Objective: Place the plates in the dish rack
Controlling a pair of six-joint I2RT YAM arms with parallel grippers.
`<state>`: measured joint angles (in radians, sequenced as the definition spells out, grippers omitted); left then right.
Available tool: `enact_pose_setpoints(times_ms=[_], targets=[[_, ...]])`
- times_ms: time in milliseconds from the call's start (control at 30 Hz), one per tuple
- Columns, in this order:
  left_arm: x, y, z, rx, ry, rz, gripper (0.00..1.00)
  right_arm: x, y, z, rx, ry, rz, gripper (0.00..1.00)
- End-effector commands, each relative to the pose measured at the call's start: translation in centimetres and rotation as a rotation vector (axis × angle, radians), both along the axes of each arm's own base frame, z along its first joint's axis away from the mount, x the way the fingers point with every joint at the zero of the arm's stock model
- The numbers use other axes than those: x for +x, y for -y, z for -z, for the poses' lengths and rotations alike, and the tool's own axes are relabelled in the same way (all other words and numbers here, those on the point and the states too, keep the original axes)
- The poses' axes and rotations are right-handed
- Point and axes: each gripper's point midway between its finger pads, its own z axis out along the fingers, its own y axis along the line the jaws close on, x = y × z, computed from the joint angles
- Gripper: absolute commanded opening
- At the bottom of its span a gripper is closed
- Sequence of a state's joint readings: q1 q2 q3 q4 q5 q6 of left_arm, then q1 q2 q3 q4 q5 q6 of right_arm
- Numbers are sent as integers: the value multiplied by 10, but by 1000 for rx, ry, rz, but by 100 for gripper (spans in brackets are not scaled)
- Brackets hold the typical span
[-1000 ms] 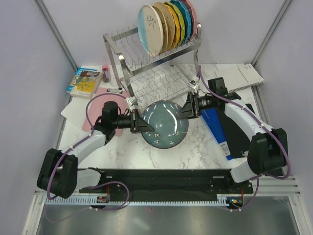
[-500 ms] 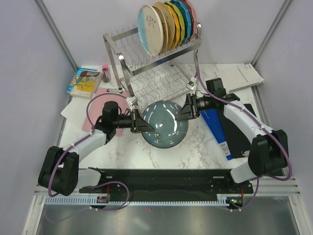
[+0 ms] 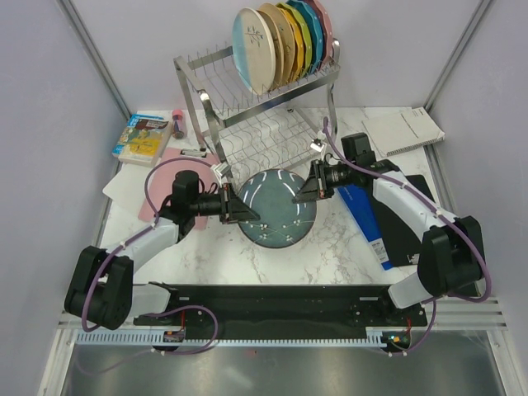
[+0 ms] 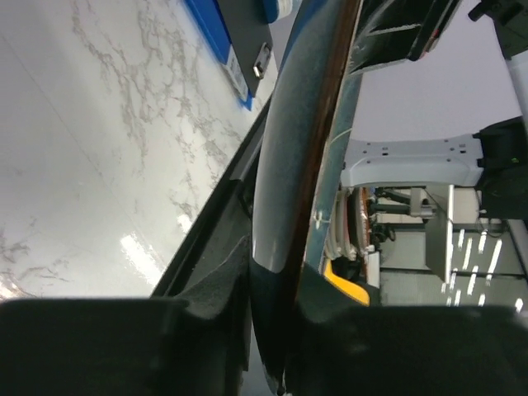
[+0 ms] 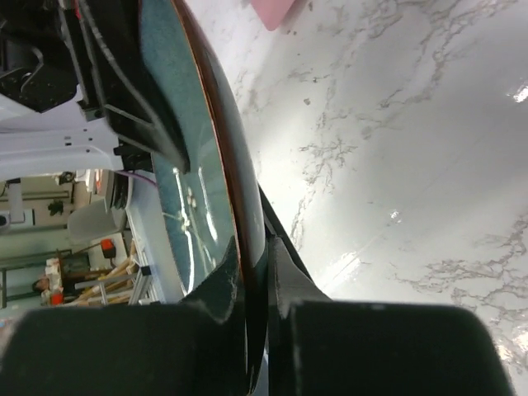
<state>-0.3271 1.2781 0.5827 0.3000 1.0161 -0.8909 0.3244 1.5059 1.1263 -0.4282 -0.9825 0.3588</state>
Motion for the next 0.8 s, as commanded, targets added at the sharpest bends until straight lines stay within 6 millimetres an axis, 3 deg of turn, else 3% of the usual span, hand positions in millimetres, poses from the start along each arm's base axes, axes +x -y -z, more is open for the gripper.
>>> enact_pose_setpoints(times_ms=[0, 33, 67, 133, 167, 200, 267, 300, 367, 400, 433, 467, 533, 600, 667, 700, 733, 767], targets=[[10, 0, -30, -7, 191, 1, 48, -13, -2, -46, 94, 32, -64, 0], [8, -3, -29, 14, 211, 3, 54, -14, 6, -47, 73, 13, -44, 0], [7, -7, -29, 36, 217, -4, 67, -14, 12, -51, 58, 69, -60, 0], [12, -17, -37, 88, 359, 12, 71, -17, 30, -71, 1, 95, -46, 0], [0, -27, -30, 146, 316, 25, 72, -17, 36, -78, -29, 195, -86, 0], [6, -36, -39, 196, 453, 39, 72, -21, 47, -99, -76, 223, -81, 0], [-7, -54, -36, 313, 485, 47, 72, -22, 56, -121, -134, 355, -115, 0], [-3, -63, -46, 377, 599, 36, 73, -26, 60, -151, -146, 433, -110, 0], [-3, -83, -61, 489, 741, -39, 74, -19, 66, -179, -189, 538, -65, 0], [-1, -89, -66, 528, 819, -56, 74, -14, 66, -212, -178, 632, -28, 0], [1, -95, -70, 557, 859, -94, 75, -4, 70, -226, -208, 680, 23, 0], [10, -107, -85, 607, 932, -199, 80, -3, 70, -262, -184, 785, 71, 0], [20, -118, -81, 649, 922, -295, 84, 24, 69, -294, -164, 861, 182, 0], [24, -119, -78, 655, 925, -300, 83, 44, 68, -341, -87, 978, 306, 0], [31, -123, -73, 679, 887, -335, 83, 66, 74, -364, -68, 1038, 452, 0], [35, -123, -70, 678, 860, -345, 82, 67, 69, -398, 3, 1150, 507, 0], [35, -122, -69, 674, 853, -348, 82, 71, 70, -412, 26, 1189, 575, 0], [35, -121, -67, 668, 849, -345, 82, 86, 81, -418, -14, 1210, 724, 0]])
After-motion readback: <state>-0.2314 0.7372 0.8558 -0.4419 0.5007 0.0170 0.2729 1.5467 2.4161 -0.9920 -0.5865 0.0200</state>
